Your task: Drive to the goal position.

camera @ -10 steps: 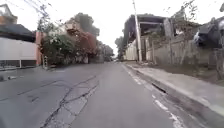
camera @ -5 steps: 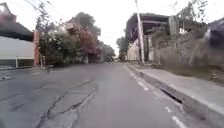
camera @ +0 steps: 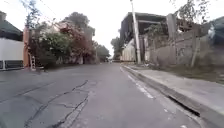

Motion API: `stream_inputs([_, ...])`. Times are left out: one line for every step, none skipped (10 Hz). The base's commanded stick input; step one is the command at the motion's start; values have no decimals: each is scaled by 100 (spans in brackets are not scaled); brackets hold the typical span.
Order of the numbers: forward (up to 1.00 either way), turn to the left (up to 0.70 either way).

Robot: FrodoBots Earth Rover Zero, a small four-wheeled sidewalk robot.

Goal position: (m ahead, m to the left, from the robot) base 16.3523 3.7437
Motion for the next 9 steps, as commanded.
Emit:
stream_inputs([100,0])
stream_inputs([100,0])
stream_inputs([100,0])
stream_inputs([100,0])
stream_inputs([100,0])
stream_inputs([100,0])
stream_inputs([100,0])
stream_inputs([100,0])
stream_inputs([100,0])
